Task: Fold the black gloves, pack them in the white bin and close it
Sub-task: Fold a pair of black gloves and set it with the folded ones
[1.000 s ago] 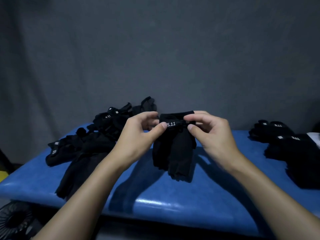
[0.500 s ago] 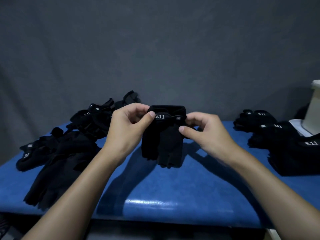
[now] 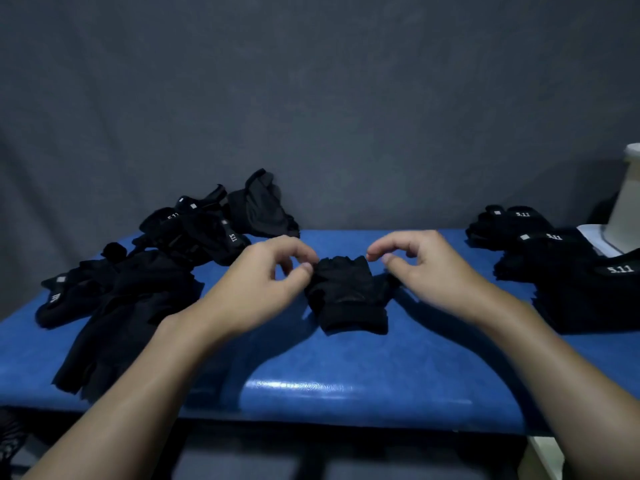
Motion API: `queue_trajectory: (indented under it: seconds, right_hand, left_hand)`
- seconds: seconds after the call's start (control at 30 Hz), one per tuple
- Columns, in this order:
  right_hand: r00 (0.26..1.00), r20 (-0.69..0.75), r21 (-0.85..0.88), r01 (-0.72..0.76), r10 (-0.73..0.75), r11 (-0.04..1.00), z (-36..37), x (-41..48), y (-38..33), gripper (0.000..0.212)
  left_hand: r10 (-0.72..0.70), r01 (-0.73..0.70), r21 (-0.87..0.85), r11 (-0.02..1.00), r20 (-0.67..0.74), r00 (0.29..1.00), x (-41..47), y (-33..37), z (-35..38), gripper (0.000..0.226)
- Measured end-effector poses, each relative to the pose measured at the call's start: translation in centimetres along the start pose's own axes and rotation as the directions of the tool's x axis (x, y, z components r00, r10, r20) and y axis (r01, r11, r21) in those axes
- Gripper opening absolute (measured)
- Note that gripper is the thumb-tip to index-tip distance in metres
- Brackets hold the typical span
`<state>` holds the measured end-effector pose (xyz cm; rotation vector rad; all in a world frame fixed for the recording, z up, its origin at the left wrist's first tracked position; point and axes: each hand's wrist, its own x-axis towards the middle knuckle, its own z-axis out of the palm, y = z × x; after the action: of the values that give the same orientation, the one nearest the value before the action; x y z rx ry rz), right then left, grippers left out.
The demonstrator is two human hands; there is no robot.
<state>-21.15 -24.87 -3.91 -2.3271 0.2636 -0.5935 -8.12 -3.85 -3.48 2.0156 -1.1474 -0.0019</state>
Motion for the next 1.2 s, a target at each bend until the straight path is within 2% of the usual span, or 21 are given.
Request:
queue_trajectory:
  seconds: [0.07, 0.17, 0.27, 0.5, 0.6, 0.7, 0.8, 0.9, 1.2]
  right_hand:
    - [0.998, 0.07, -0.081, 0.007, -0.002, 0.997, 0.7, 0.2, 0.4, 0.015]
    - [0.983, 0.178, -0.197, -0.019, 0.055, 0.98, 1.3, 0.0, 1.2, 0.048]
    - [0.963, 0.257, -0.238, -0.023, 0.085, 0.971, 1.6, -0.1, 1.4, 0.049]
    - [0.967, 0.23, -0.177, -0.069, 0.109, 0.982, 1.7, 0.9, 1.4, 0.042]
    - [0.982, 0.169, -0.143, -0.061, 0.085, 0.988, 2.0, 2.6, 0.8, 0.037]
    - [0.984, 0.172, -0.149, -0.013, 0.039, 0.989, 2.9, 5.3, -0.3, 0.023]
    - [0.974, 0.224, -0.182, 0.018, 0.024, 0.983, 4.5, 8.4, -1.2, 0.033]
    - [0.955, 0.292, -0.147, -0.013, 0.056, 0.989, 6.6, 11.7, -1.5, 0.037]
    - [0.944, 0.314, -0.077, -0.079, 0.099, 0.994, 11.3, 18.1, -1.8, 0.059]
  left_hand:
    - [0.048, -0.058, 0.15, 0.987, 0.071, 0.996, 0.1, -0.7, 0.8, 0.027]
    - [0.015, -0.089, 0.286, 0.954, 0.25, 0.968, 0.1, -1.3, 2.1, 0.061]
    - [-0.084, -0.069, 0.41, 0.91, 0.345, 0.935, 0.1, -1.6, 2.6, 0.062]
    - [-0.111, -0.073, 0.485, 0.871, 0.341, 0.934, 0.0, -1.1, 1.7, 0.055]
    - [-0.075, -0.055, 0.423, 0.904, 0.285, 0.956, 0.2, -1.1, 1.4, 0.05]
    - [-0.079, -0.016, 0.429, 0.903, 0.204, 0.976, 0.8, -2.0, 0.8, 0.049]
    - [-0.179, 0.049, 0.534, 0.844, 0.193, 0.965, 1.2, -3.5, 0.0, 0.054]
    - [-0.27, 0.071, 0.602, 0.796, 0.247, 0.93, 1.3, -4.3, -0.7, 0.055]
    - [-0.252, 0.029, 0.615, 0.788, 0.279, 0.927, 1.6, -4.8, -1.3, 0.054]
